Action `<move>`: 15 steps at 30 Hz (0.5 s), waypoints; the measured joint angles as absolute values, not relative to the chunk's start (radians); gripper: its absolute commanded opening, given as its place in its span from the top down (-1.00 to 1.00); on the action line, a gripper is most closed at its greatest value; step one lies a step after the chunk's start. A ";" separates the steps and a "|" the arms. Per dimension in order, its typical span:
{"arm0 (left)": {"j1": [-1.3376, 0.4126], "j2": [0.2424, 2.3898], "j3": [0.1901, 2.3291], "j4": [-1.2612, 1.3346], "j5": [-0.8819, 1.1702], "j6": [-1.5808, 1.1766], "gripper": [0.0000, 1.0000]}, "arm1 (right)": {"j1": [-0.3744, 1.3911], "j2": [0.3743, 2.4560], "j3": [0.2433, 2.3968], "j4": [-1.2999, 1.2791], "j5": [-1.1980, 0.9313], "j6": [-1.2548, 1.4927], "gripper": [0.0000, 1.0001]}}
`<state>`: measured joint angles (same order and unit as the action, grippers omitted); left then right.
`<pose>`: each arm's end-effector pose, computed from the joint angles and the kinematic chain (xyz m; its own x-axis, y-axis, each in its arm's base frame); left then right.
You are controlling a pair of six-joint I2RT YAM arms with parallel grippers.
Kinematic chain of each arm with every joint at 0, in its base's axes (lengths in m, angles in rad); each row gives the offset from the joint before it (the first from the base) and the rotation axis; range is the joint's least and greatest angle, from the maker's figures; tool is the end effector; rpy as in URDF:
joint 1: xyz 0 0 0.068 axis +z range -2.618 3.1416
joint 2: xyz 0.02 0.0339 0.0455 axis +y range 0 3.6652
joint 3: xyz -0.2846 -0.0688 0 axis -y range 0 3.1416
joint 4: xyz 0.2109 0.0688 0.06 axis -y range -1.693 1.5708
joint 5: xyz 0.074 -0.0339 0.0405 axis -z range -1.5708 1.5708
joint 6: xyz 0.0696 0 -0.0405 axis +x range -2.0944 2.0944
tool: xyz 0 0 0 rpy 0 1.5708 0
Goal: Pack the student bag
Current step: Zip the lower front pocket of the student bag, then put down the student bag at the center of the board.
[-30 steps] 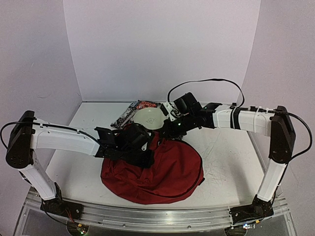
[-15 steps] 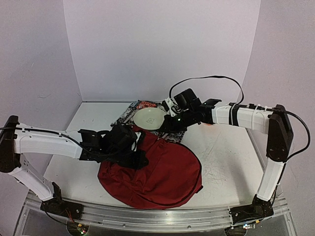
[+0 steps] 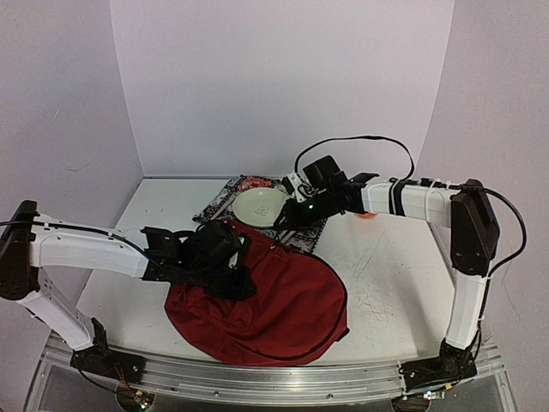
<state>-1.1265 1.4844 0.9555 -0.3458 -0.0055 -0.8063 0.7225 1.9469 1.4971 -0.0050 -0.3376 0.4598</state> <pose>0.1292 -0.2706 0.2322 -0.8789 0.1671 -0.4469 0.3859 0.7998 -0.4599 0.3343 0.3255 0.2792 -0.6712 -0.0335 -0.7405 -0.6129 0.5869 0.5290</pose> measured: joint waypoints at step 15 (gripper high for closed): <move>-0.920 1.572 1.042 -0.422 0.080 -0.754 -0.03 | 0.549 1.605 1.246 0.029 -0.147 0.424 -0.67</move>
<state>-0.9196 1.5717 1.0418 -0.4221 0.0801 -0.7537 0.5493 1.6048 1.2456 0.0295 -0.1469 0.4244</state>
